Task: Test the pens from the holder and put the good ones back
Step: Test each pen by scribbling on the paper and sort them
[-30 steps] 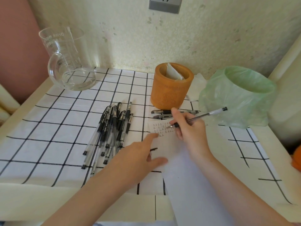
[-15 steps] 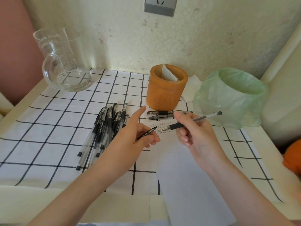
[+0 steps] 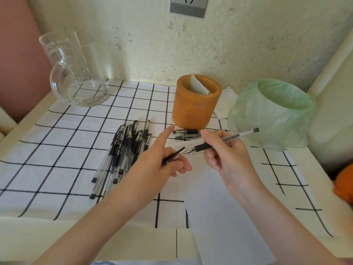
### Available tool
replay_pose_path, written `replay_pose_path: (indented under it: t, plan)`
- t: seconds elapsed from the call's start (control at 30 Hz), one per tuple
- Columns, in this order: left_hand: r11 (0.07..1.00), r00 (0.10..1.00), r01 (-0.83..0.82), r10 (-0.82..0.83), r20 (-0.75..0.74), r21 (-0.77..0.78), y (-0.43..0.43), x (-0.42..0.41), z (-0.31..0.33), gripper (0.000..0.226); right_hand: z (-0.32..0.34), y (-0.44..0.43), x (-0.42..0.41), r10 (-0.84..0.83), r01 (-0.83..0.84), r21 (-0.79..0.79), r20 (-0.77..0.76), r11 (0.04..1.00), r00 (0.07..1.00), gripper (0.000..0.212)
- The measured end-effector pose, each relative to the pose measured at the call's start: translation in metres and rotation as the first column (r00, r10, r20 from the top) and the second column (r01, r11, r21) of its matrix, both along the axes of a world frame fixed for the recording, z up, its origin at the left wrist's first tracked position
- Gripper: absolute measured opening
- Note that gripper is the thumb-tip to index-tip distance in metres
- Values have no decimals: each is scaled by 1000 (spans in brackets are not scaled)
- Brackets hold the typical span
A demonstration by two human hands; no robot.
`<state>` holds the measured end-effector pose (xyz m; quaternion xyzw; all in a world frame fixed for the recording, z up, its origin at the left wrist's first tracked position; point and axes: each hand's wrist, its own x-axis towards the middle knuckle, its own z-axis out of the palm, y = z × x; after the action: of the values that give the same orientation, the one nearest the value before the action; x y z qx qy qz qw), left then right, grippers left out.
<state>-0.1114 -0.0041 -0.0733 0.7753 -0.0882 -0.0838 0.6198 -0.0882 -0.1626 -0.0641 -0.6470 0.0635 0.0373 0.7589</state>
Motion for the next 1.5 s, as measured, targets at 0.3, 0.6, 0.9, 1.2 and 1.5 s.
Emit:
replay_pose_path:
  t: [0.3,0.6,0.9,1.2,1.5]
  plan:
    - [983,999,-23,19,29,180,1,-3,0,30,0,5,-6,175,-165,-158,51,974,983,25]
    - [939,997,28,-52,61,344,1,-5,1,25,-4,-5,-2,223,-223,107,7,969,975,26]
    - [873,992,-23,-42,122,487,-3,-9,-1,28,-11,-3,-5,220,-220,9,29,975,975,25]
    - [791,987,-136,57,149,596,5,1,4,43,-14,2,3,42,-29,115,-120,993,992,30]
    - [331,910,-414,159,382,848,26,2,-12,30,-14,-6,25,88,19,353,-285,935,955,29]
